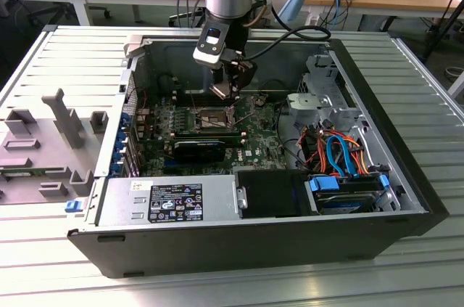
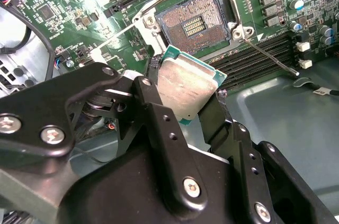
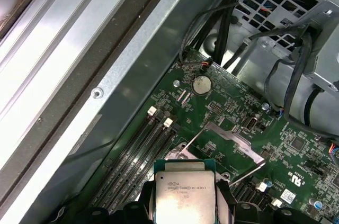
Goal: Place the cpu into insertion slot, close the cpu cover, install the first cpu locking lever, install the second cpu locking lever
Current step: 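Place the cpu into insertion slot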
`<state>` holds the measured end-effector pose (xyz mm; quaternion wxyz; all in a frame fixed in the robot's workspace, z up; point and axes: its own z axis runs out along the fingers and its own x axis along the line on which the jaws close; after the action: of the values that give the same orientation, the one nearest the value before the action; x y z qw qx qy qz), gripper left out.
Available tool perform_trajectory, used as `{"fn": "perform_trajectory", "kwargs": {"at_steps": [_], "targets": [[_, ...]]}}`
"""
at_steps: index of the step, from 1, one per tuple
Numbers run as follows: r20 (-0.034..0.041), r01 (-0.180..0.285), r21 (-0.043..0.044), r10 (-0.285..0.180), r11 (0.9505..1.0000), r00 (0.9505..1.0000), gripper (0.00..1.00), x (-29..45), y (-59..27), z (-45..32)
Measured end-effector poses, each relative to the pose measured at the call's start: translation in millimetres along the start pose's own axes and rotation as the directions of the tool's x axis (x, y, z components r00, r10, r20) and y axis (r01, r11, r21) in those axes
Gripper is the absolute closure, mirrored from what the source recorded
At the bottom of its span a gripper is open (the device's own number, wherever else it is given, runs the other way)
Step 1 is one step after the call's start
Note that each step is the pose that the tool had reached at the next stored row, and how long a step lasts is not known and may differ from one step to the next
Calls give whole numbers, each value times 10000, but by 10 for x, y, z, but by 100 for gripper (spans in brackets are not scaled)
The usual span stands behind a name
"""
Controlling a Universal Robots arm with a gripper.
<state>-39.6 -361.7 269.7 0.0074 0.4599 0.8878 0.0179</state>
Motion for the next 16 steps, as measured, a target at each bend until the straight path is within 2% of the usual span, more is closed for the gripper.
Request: {"fn": "perform_trajectory", "kwargs": {"at_steps": [16], "targets": [[4, -83, 0, 83, 10000, 10000, 45, 0, 0, 1]]}}
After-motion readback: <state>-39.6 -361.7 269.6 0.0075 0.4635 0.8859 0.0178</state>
